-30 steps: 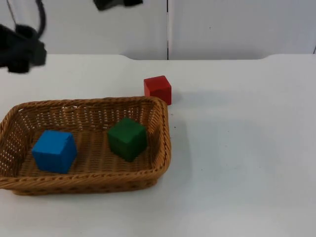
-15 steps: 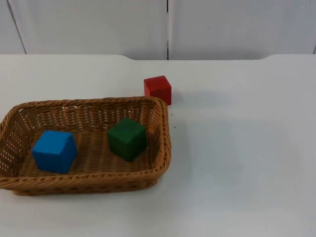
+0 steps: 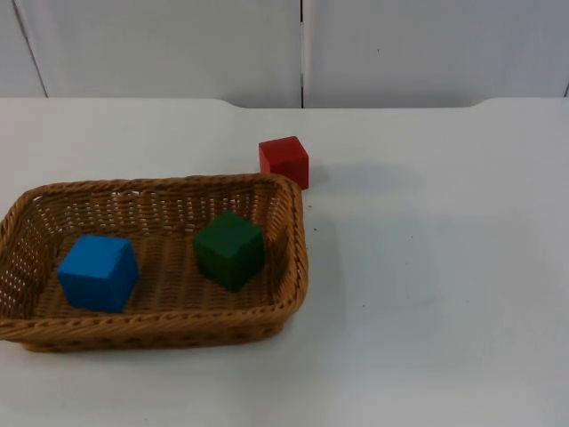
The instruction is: Pick up one cube with each hand and place exactly two cubes into the same basket, leaving the remaining cube outside.
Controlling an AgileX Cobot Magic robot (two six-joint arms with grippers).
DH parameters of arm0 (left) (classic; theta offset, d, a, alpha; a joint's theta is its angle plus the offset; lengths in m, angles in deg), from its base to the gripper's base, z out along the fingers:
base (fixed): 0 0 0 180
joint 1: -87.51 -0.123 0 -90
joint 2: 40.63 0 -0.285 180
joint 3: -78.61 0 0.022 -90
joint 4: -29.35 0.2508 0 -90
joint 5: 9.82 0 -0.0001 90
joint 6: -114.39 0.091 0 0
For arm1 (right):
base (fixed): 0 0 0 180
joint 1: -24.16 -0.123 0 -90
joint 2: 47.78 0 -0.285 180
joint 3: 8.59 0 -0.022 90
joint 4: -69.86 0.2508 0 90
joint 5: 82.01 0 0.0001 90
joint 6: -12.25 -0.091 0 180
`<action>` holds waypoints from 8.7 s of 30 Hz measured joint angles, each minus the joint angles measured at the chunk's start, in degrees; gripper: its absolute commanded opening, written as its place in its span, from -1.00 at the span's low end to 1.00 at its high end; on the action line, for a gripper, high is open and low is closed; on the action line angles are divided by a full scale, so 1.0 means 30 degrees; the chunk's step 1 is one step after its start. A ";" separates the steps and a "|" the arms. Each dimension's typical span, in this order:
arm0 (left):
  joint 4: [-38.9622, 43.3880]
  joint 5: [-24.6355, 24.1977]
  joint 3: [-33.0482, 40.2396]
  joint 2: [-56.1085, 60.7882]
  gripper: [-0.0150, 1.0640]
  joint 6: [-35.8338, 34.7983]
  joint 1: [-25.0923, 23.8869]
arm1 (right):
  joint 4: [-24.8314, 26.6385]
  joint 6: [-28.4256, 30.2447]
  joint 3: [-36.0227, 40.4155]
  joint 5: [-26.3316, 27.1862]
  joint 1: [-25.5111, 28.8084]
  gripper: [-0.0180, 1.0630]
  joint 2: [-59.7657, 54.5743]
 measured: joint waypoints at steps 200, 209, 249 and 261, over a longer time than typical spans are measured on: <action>-0.7629 -1.3514 0.3267 1.5719 0.97 1.0087 0.0000 | -0.6787 -0.7947 2.0013 -0.8992 -0.0129 0.98 3.2118; -0.7629 -1.3514 0.3267 1.5719 0.97 1.0087 0.0000 | -0.6787 -0.7947 2.0013 -0.8992 -0.0129 0.98 3.2118; -0.7629 -1.3514 0.3267 1.5719 0.97 1.0087 -0.4026 | -0.6787 -0.7947 2.0013 -0.8992 -0.0095 0.98 3.2118; -0.7629 -1.3514 0.3267 1.5719 0.97 1.0087 -0.4026 | -0.6787 -0.7947 2.0013 -0.8992 0.2793 0.98 3.2118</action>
